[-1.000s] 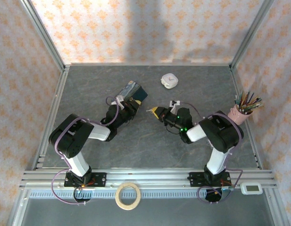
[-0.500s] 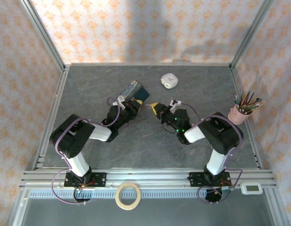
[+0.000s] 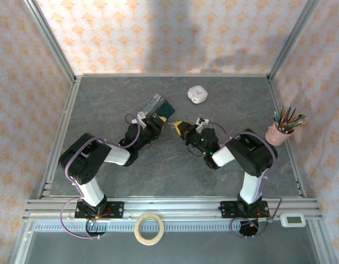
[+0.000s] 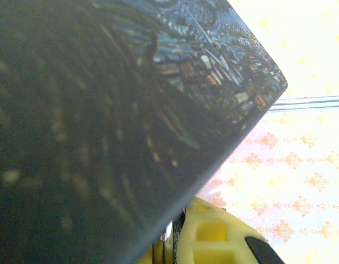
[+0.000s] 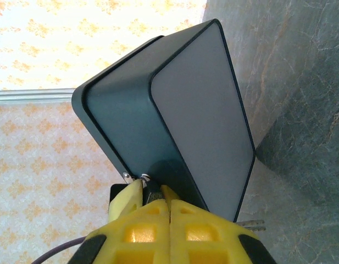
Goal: Unlock the padlock with the key
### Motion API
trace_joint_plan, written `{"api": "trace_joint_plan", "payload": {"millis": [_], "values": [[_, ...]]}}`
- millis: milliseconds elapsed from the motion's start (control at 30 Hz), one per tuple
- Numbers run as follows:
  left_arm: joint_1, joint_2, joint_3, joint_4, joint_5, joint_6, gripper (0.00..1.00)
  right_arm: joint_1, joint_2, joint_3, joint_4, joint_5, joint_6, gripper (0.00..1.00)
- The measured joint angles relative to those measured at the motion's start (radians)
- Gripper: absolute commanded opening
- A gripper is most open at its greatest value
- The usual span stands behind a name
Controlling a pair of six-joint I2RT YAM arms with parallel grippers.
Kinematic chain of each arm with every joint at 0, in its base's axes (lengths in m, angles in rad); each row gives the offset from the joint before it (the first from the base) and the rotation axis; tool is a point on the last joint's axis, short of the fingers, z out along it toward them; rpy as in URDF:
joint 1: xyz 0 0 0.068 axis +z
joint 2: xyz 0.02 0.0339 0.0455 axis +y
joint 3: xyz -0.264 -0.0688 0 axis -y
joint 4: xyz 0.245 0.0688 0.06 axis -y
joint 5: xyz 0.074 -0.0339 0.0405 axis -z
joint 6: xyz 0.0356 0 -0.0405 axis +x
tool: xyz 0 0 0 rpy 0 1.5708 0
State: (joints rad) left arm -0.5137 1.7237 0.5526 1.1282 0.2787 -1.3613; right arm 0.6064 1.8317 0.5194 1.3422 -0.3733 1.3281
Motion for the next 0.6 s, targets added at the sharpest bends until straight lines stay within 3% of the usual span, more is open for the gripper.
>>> {"api": "trace_joint_plan", "payload": {"millis": [600], "values": [[-0.006,0.0,0.0,0.005,-0.015,-0.001,0.0,0.017,0.047,0.035,0.029,0.012,0.005,0.0]]}}
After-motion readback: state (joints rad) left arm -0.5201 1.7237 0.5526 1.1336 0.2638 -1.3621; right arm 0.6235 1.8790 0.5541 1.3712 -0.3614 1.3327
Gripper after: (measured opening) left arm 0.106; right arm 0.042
